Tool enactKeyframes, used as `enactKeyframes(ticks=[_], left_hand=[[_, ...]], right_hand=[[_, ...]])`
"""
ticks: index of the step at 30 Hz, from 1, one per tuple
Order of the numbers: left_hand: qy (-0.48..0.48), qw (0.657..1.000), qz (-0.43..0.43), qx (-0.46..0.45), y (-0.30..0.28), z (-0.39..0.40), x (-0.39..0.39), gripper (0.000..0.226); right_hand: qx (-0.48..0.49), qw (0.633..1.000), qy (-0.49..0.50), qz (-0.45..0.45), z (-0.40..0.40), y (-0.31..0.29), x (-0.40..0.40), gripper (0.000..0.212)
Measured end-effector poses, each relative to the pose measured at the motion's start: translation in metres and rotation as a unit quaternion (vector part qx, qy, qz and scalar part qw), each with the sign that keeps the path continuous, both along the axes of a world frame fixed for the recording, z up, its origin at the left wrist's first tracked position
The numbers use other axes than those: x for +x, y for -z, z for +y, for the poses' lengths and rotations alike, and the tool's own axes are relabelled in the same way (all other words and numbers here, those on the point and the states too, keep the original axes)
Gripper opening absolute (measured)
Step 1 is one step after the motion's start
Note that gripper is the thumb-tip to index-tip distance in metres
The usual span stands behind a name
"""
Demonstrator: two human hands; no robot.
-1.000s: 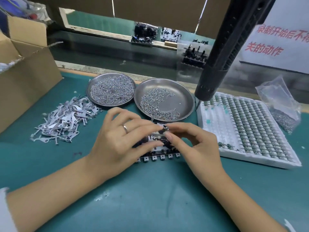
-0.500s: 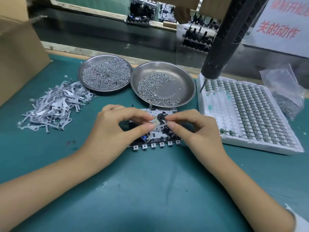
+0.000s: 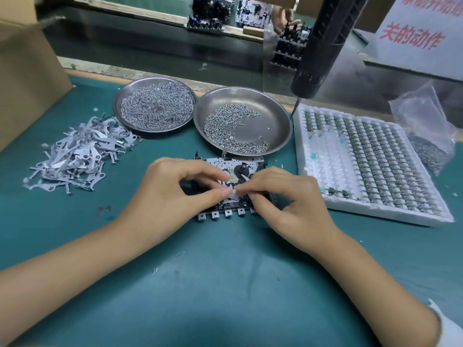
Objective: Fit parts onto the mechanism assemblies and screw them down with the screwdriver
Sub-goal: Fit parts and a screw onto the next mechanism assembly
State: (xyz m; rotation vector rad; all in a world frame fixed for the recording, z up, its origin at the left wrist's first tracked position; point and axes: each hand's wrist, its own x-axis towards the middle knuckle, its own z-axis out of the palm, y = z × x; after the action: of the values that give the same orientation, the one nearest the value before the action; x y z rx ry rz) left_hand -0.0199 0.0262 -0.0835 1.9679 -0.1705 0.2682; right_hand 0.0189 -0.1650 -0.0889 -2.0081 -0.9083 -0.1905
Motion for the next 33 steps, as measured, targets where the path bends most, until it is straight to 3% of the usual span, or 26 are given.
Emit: enactKeyframes(ticks=[18,23,30,33], left_hand=[[0.004,0.999,0.047,0.012,-0.005,-0.001,-0.003,0.021],[0.007,0.998,0.054,0.017,-0.005,-0.002,-0.004,0.022],[0.014,0.998,0.046,0.028,-0.005,-0.002,-0.004,0.022],[0.013,0.999,0.031,0.036,-0.004,-0.001,-0.003,0.023]], right_hand=[[0.004,0.998,0.009,0.068,-0.001,-0.003,-0.002,0.016],[-0.032,0.999,-0.009,0.024,-0.002,0.0,0.0,0.018],[-0.002,1.0,0.014,0.001,0.001,0.007,-0.001,0.014],[0.069,0.995,0.04,0.063,-0.001,0.005,-0.001,0.015]])
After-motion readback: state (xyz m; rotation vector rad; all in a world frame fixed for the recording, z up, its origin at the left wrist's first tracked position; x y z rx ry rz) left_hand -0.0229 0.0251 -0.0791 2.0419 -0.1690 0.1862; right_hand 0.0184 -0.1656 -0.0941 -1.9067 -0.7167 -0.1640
